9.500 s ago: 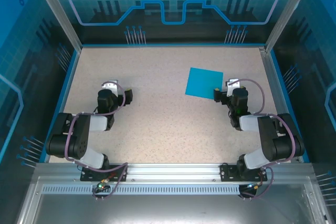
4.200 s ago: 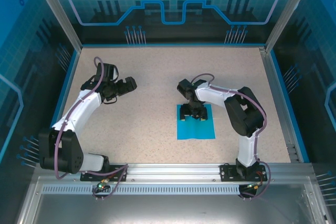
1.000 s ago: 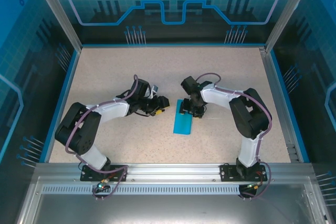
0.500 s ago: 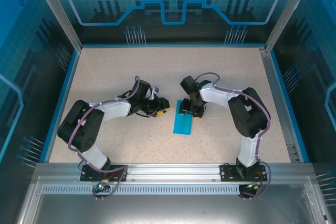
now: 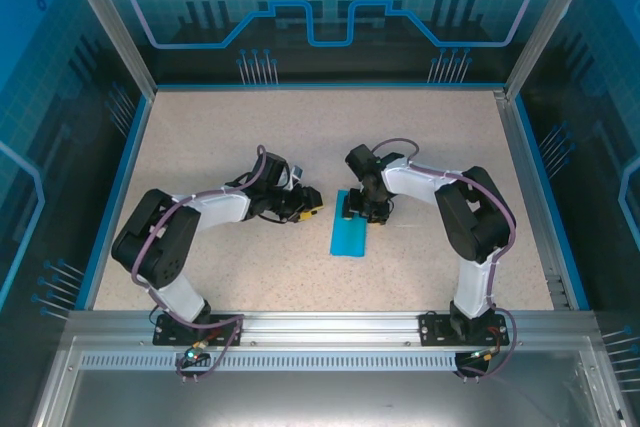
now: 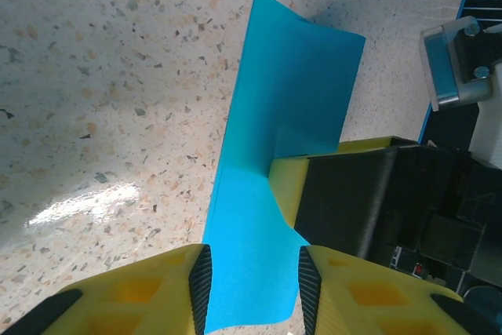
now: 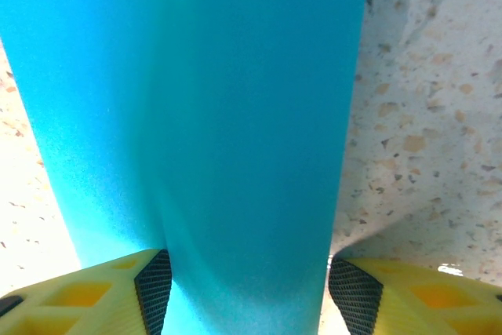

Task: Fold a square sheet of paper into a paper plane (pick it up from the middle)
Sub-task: Hold the square sheet of paper at the center of the table.

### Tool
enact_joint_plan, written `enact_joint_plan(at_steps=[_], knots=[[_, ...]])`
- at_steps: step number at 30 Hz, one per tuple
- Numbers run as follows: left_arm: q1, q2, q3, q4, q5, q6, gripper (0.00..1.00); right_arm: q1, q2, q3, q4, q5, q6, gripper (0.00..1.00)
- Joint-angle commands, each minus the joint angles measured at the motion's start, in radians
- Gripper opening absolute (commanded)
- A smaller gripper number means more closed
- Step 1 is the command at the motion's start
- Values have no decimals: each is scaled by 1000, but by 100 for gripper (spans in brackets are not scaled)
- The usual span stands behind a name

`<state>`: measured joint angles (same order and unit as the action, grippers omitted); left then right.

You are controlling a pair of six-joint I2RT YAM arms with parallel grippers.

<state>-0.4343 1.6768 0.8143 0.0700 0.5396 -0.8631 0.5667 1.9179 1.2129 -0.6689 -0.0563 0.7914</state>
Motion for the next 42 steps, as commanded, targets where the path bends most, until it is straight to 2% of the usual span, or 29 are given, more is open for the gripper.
enact_joint_plan(at_steps=[1,37,42], knots=[[-6,15,-9,22,16,-10,37,2,148,-65,88,-53,-22,64],[-56,47,-15,33,61,-18,33,-6,229,-31,74,-63,19,67],[-68,62,-4,42,79,-22,28,-5,233,-35,77,-54,11,67]])
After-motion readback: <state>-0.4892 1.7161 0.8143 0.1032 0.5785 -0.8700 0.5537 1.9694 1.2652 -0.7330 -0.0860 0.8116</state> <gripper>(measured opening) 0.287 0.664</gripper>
